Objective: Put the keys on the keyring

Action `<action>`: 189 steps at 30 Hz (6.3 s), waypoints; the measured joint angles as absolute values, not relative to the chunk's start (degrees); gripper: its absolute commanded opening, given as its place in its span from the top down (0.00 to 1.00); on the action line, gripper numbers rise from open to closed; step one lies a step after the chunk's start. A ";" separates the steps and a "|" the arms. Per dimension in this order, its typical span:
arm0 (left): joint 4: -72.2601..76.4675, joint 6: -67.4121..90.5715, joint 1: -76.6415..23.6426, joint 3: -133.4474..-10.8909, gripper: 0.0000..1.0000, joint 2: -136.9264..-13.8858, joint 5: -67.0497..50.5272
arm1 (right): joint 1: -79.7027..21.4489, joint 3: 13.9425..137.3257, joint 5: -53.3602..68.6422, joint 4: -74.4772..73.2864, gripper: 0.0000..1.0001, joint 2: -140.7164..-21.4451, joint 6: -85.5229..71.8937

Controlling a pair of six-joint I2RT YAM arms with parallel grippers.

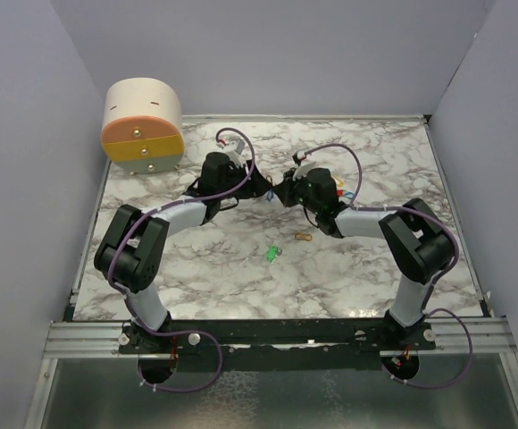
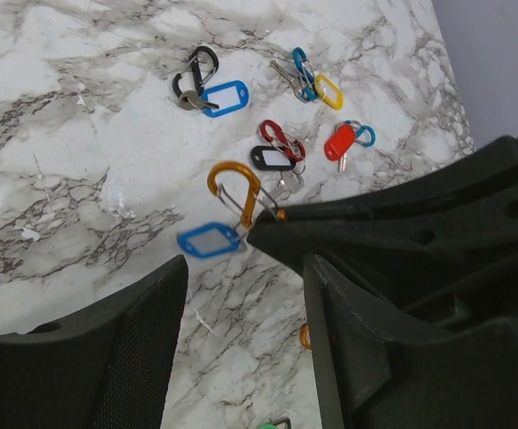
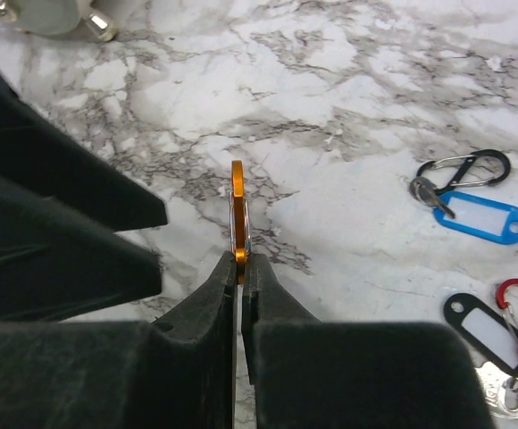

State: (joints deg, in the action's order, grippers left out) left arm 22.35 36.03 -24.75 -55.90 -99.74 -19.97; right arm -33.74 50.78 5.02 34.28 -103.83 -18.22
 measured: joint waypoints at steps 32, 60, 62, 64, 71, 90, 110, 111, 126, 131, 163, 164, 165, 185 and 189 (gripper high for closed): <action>21.28 38.33 -24.82 -40.93 0.34 -77.84 -11.49 | -31.86 66.04 8.99 32.75 0.62 -117.34 -18.85; 18.72 36.67 -35.09 -33.26 0.34 -75.81 -2.72 | -31.86 40.88 2.59 10.94 0.48 -80.58 -20.56; 17.65 36.03 -37.76 -33.87 0.34 -77.34 -0.69 | -31.86 38.61 1.98 9.47 0.48 -77.80 -21.30; 16.67 35.46 -40.03 -34.89 0.34 -79.20 0.97 | -31.86 36.32 1.43 8.16 0.48 -75.42 -22.11; 14.81 34.72 -44.42 -36.86 0.34 -83.55 4.60 | -31.86 32.01 0.95 5.34 0.46 -73.45 -26.09; 14.74 33.93 -45.25 -37.67 0.34 -85.32 6.04 | -31.86 25.98 3.77 13.80 0.41 -80.18 -32.36; 14.28 33.08 -45.39 -37.01 0.34 -84.33 7.07 | -31.86 26.83 3.68 15.40 0.41 -80.38 -31.29; 14.20 33.04 -45.47 -36.75 0.34 -84.33 7.07 | -31.86 26.85 3.05 14.81 0.41 -79.94 -30.98; 13.26 33.06 -45.63 -35.03 0.34 -84.31 7.07 | -31.86 26.59 2.42 13.45 0.41 -80.55 -28.69; 13.15 33.06 -45.63 -34.54 0.34 -84.31 7.09 | -31.94 25.10 4.71 15.49 0.41 -80.03 -29.12; 12.71 33.04 -45.82 -32.97 0.34 -81.65 8.19 | -32.69 32.77 6.61 25.85 0.41 -93.38 -31.48; 12.71 33.04 -45.82 -32.97 0.34 -81.65 8.19 | -32.69 33.26 6.59 25.87 0.41 -93.86 -31.29; 12.71 33.04 -45.82 -32.97 0.34 -81.65 8.19 | -32.69 33.69 6.59 25.87 0.41 -94.26 -31.18; 11.97 33.04 -45.82 -32.86 0.34 -80.31 8.51 | -33.12 34.63 -0.05 19.09 0.48 -92.01 -25.56; 11.88 33.04 -45.82 -32.86 0.34 -80.23 8.58 | -33.98 35.33 -0.58 18.00 0.51 -92.23 -24.67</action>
State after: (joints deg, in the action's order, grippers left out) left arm 11.88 33.04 -45.82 -32.86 -80.23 8.58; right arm -33.98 35.33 -0.58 18.00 -92.23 -24.67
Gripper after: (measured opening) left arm 0.660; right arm 0.511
